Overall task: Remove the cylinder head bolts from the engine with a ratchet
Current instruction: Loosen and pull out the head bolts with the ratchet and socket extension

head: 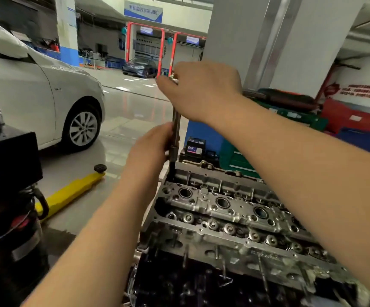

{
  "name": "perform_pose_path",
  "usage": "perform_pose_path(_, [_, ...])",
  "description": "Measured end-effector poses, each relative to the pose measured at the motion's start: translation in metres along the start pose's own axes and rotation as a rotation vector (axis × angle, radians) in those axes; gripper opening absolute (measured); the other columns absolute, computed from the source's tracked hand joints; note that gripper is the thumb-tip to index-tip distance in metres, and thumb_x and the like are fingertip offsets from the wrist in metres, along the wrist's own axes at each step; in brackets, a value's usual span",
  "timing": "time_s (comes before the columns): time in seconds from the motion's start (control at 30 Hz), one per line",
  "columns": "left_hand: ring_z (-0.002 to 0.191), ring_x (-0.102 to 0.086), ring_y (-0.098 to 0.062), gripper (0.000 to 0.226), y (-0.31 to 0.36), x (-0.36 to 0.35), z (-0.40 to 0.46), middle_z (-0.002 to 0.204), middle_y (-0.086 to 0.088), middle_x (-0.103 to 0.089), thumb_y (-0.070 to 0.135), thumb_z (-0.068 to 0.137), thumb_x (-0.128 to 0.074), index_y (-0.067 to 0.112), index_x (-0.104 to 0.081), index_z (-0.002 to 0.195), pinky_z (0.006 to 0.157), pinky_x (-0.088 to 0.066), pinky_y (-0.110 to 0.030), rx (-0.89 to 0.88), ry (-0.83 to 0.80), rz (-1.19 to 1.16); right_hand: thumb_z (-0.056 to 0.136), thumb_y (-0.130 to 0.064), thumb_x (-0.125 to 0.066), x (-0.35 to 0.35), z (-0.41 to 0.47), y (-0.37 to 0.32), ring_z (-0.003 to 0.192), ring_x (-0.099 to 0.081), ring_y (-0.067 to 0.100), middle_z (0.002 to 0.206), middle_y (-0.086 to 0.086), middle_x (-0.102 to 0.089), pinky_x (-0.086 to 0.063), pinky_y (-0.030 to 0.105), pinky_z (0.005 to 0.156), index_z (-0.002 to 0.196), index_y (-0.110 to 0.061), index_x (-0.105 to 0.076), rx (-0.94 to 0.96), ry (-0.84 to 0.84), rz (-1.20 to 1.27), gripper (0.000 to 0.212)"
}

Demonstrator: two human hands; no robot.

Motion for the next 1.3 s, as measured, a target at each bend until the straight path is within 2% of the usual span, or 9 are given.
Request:
perform_pose_path(0.17, [0.123, -0.051, 0.022, 0.063, -0.037, 0.009, -0.043, 0.135, 0.040, -0.058, 0.022, 0.099, -0.069, 0.052, -0.046, 0.149, 0.086, -0.045, -0.003, -0.085, -0.153, 0.059, 0.105, -0.056, -0.028, -0.018, -0.004, 0.024, 0.080, -0.061, 0.005, 0.074, -0.002, -0.069, -0.036, 0.044, 0.103, 0.069, -0.028, -0.067, 0.036, -0.055, 0.754, 0.060])
perform_pose_path(0.33, [0.132, -0.043, 0.021, 0.070, -0.039, 0.010, -0.042, 0.140, 0.044, -0.048, 0.025, 0.099, -0.069, 0.053, -0.036, 0.155, 0.115, -0.036, -0.025, -0.107, -0.202, 0.165, 0.106, -0.046, -0.037, -0.036, -0.003, 0.025, 0.104, -0.066, 0.009, 0.100, -0.007, -0.076, -0.045, 0.036, 0.098, 0.092, -0.019, -0.079, -0.102, -0.052, 1.087, 0.052])
perform_pose_path(0.53, [0.113, -0.042, 0.036, 0.077, -0.039, 0.007, -0.040, 0.112, 0.067, -0.042, 0.029, 0.098, -0.070, 0.092, -0.029, 0.115, 0.098, -0.035, -0.006, -0.137, -0.240, 0.252, 0.106, -0.040, -0.035, -0.026, 0.000, 0.005, 0.060, -0.045, 0.018, 0.060, -0.003, -0.045, -0.028, 0.032, 0.056, 0.066, -0.015, -0.050, -0.142, 0.101, 0.456, 0.050])
perform_pose_path(0.67, [0.116, -0.038, 0.037, 0.090, -0.049, 0.008, -0.034, 0.109, 0.067, -0.040, 0.030, 0.094, -0.075, 0.058, -0.017, 0.158, 0.103, -0.032, -0.010, -0.128, -0.236, 0.262, 0.103, -0.030, -0.039, -0.002, -0.004, -0.007, 0.073, -0.043, 0.037, 0.090, 0.014, -0.045, -0.043, 0.046, 0.065, 0.129, -0.019, -0.057, 0.045, 0.085, -0.245, 0.033])
perform_pose_path(0.73, [0.109, -0.039, 0.040, 0.087, -0.049, 0.011, -0.030, 0.108, 0.064, -0.046, 0.026, 0.092, -0.077, 0.059, -0.026, 0.155, 0.104, -0.034, -0.014, -0.112, -0.219, 0.223, 0.106, -0.037, -0.041, 0.003, -0.011, -0.011, 0.074, -0.043, 0.036, 0.090, 0.015, -0.044, -0.042, 0.043, 0.064, 0.130, -0.019, -0.055, 0.065, 0.107, -0.263, 0.033])
perform_pose_path(0.9, [0.104, -0.048, 0.036, 0.072, -0.046, 0.012, -0.033, 0.112, 0.059, -0.053, 0.034, 0.080, -0.073, 0.082, -0.036, 0.120, 0.093, -0.038, -0.018, -0.105, -0.244, 0.178, 0.095, -0.074, -0.033, -0.012, -0.003, -0.008, 0.064, -0.048, 0.025, 0.065, 0.001, -0.050, -0.027, 0.032, 0.056, 0.071, -0.010, -0.051, -0.104, 0.142, 0.109, 0.071])
perform_pose_path(1.07, [0.098, -0.051, 0.036, 0.075, -0.044, 0.009, -0.034, 0.104, 0.060, -0.054, 0.019, 0.092, -0.075, 0.082, -0.038, 0.110, 0.071, -0.042, 0.005, -0.114, -0.306, 0.180, 0.108, -0.029, -0.053, -0.029, -0.009, 0.003, 0.076, -0.063, 0.017, 0.083, 0.018, -0.071, -0.053, 0.031, 0.083, 0.076, 0.002, -0.072, -0.120, 0.059, 1.336, 0.049])
perform_pose_path(1.17, [0.098, -0.053, 0.034, 0.071, -0.047, 0.010, -0.032, 0.109, 0.056, -0.057, 0.017, 0.093, -0.074, 0.075, -0.043, 0.121, 0.070, -0.039, 0.008, -0.098, -0.287, 0.153, 0.106, -0.033, -0.046, -0.029, -0.001, -0.008, 0.062, -0.054, 0.020, 0.060, 0.005, -0.058, -0.050, 0.040, 0.070, 0.061, -0.009, -0.063, -0.089, 0.155, 0.901, 0.053])
perform_pose_path(1.3, [0.123, -0.053, 0.019, 0.086, -0.044, 0.013, -0.029, 0.137, 0.043, -0.055, 0.057, 0.081, -0.081, 0.052, -0.036, 0.155, 0.106, -0.043, -0.022, 0.001, -0.235, -0.002, 0.101, -0.059, -0.029, -0.010, 0.005, -0.014, 0.070, -0.043, 0.028, 0.070, 0.002, -0.041, -0.030, 0.034, 0.062, 0.080, -0.020, -0.046, -0.255, 0.098, 0.034, 0.047])
Point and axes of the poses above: each hand's wrist, its own z-axis towards the middle knuckle, its own x-axis out of the back of the hand, y = z × x, the point moved 1 cm from there along z, towards the middle knuckle
